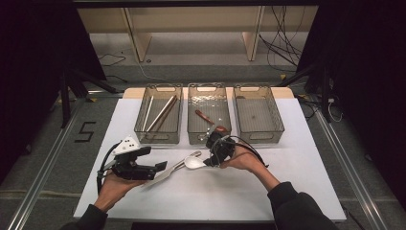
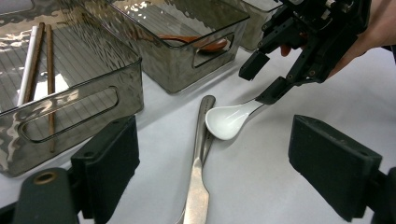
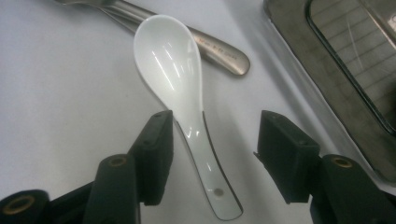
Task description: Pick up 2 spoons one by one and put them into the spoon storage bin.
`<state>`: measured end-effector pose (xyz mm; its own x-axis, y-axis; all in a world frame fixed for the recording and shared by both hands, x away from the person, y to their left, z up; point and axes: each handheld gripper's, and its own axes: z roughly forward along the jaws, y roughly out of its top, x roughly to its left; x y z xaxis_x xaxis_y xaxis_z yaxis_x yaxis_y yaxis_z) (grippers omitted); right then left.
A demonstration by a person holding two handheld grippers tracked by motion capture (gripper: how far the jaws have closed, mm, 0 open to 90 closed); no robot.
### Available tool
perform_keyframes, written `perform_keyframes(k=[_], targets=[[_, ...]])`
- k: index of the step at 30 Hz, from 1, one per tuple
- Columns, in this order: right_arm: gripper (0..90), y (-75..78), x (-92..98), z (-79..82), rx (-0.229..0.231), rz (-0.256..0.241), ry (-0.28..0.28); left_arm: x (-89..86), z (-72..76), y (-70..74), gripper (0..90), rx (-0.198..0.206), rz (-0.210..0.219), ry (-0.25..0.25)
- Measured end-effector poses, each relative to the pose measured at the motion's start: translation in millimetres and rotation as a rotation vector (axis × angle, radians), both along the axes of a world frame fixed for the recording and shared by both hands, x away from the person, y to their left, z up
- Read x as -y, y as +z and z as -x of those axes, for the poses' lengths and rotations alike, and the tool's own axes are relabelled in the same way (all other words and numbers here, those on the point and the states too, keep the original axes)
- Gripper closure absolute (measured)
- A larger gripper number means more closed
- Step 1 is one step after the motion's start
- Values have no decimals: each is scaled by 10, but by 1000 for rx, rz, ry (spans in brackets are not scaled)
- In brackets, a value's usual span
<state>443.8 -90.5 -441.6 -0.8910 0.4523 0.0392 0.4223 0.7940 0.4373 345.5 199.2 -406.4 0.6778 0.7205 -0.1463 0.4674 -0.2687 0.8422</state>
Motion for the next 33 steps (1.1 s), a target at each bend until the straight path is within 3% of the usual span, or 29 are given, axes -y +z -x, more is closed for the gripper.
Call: perform_keyframes(k=[16,25,33], targets=[[616,-146,-15,14,-33,54,28,5,0,-2,158,-2,-4,-1],[714,-197,-48,62,-36,81,84,7,0,-3,158,-4,-10,-5],[824,-168,-82,125,-74,81,148,13,0,-6,159,-5,-12,-7]])
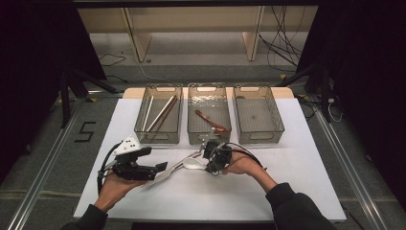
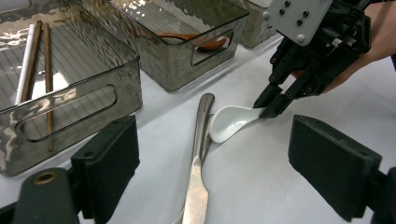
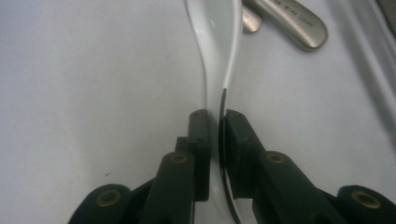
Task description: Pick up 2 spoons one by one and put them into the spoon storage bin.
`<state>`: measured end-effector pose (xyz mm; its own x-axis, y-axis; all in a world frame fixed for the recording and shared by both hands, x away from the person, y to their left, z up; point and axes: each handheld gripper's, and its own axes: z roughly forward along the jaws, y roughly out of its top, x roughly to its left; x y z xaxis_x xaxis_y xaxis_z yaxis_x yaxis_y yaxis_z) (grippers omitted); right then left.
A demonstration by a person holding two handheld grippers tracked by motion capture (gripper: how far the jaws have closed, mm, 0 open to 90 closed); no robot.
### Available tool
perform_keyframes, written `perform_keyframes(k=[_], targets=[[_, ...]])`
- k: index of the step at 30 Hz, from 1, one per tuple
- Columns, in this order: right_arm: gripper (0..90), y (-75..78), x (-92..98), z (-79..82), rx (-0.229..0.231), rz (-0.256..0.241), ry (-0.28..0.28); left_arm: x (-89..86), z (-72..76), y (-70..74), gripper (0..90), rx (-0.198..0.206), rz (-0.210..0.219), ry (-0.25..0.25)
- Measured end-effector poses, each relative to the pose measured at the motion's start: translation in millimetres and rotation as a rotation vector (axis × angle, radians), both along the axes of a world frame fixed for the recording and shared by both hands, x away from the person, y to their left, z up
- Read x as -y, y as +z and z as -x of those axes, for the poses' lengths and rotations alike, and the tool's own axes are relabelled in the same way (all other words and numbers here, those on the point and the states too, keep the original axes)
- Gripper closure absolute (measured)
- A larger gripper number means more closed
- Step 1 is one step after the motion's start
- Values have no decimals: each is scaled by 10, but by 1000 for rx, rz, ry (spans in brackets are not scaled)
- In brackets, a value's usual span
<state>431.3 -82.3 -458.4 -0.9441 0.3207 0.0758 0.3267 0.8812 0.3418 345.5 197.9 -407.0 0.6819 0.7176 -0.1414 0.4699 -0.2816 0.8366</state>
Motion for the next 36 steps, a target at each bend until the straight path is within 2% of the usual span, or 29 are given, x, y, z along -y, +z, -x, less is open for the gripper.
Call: perform_keyframes(k=[2,4,8,14,18,21,36], targets=[[855,-5,-9,8,-29,-5,7,0,0,0,159,-1,-1,0],[858,-10,-28,23,-10,2,14,3,0,-2,159,-1,0,1],[861,1,-24,15,-26,3,7,4,0,-2,159,0,0,1],[864,62,3,-6,-22,-42,-13,-4,-1,0,159,-2,-1,0],[864,147,58,-34,-6,-83,-34,-2,-1,0,159,-2,-3,-1],[864,210,93,-52,8,-132,-55,-2,-2,0,159,-2,-2,0],[864,478,279,-133,89,-232,-137,-2,-4,-3,159,-3,-1,2]])
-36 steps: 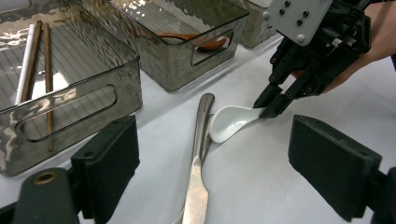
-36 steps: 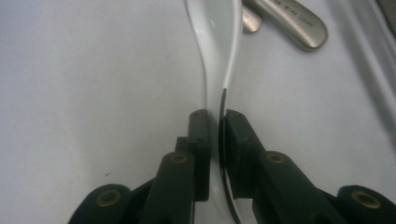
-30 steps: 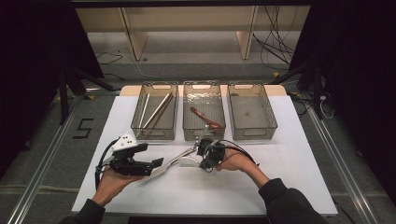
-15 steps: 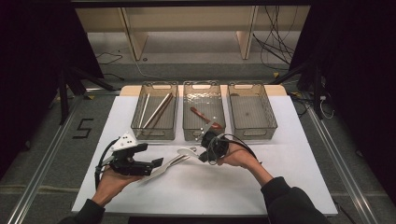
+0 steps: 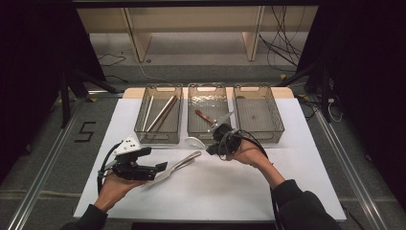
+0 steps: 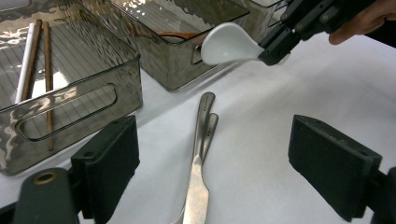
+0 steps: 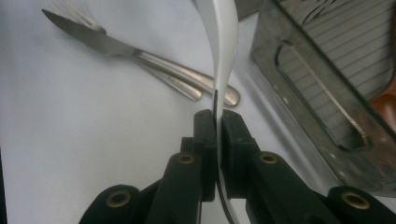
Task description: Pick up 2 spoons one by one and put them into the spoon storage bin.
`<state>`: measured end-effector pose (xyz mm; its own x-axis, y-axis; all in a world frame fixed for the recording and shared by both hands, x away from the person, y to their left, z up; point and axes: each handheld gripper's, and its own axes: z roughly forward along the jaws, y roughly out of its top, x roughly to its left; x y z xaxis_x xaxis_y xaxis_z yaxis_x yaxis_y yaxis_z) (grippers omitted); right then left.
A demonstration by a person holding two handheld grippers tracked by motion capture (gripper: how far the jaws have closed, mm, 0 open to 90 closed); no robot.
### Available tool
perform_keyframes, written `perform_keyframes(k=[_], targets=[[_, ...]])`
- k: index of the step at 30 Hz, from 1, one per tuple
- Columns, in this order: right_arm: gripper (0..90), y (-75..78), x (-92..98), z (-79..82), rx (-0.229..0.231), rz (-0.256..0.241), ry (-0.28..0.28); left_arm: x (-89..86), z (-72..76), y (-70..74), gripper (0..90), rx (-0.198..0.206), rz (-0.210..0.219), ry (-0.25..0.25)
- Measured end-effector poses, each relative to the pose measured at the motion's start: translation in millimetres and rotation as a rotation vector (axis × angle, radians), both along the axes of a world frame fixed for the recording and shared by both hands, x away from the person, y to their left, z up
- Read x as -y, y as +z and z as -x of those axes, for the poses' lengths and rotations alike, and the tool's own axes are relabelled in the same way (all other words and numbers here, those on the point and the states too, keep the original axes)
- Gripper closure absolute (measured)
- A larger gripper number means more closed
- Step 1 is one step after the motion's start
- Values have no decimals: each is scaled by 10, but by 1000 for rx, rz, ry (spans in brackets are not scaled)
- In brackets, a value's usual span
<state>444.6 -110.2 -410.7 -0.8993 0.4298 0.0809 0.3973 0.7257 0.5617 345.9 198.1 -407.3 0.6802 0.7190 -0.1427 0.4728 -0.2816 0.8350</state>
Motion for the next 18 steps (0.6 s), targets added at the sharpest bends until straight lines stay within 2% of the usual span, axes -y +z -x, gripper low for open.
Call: perform_keyframes(k=[10,18], targets=[[863,108,114,-69,0,-69,-72,2,1,0,158,1,1,-1],[863,180,207,-141,29,-106,-117,3,-1,-2,158,1,2,-1]])
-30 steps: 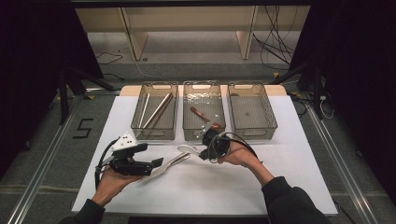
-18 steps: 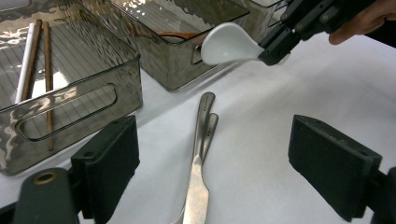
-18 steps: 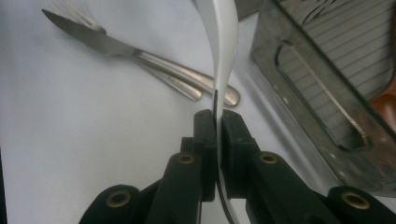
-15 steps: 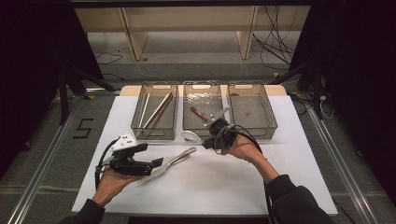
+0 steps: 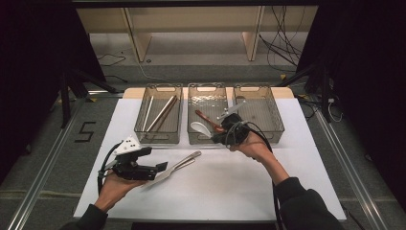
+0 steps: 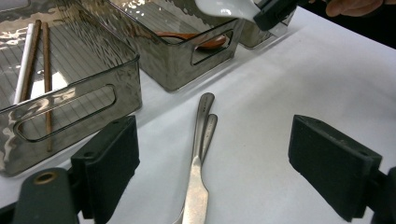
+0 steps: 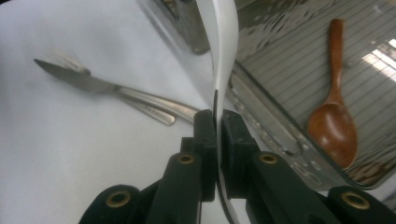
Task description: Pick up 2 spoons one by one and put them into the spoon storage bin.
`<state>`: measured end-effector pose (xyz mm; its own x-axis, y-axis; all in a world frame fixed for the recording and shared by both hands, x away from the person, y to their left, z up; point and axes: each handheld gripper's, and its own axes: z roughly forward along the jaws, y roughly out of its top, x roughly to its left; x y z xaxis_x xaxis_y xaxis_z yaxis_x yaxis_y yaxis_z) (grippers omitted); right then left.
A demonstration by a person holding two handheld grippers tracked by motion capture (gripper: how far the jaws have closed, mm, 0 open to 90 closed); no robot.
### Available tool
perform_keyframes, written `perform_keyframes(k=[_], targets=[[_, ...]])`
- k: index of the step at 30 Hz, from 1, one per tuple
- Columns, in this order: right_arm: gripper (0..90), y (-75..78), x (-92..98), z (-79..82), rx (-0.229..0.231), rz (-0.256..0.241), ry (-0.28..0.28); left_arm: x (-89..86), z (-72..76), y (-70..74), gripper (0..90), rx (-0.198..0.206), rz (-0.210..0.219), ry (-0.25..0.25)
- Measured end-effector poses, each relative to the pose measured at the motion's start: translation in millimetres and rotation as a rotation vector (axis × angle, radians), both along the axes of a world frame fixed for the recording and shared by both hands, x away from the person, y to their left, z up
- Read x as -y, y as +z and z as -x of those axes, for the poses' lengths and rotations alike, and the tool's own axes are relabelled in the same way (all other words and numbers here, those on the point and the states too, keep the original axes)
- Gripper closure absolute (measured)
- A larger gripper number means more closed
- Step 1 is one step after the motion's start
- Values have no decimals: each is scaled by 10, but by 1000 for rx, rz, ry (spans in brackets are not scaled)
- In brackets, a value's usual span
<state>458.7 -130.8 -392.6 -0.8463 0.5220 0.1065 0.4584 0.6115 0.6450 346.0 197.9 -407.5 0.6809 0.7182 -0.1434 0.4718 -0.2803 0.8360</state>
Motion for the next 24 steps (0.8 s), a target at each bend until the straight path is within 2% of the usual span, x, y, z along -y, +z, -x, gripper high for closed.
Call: perform_keyframes(k=[7,13,20,24], targets=[[863,94,62,-81,32,-19,-47,-11,-4,0,158,1,2,2],[863,135,109,-218,27,-40,-117,-5,-6,-2,158,1,3,5],[863,223,29,-455,33,-32,-166,-21,-8,-1,158,1,8,6],[863,216,-25,-566,31,-28,-199,-18,-3,2,158,3,8,6]])
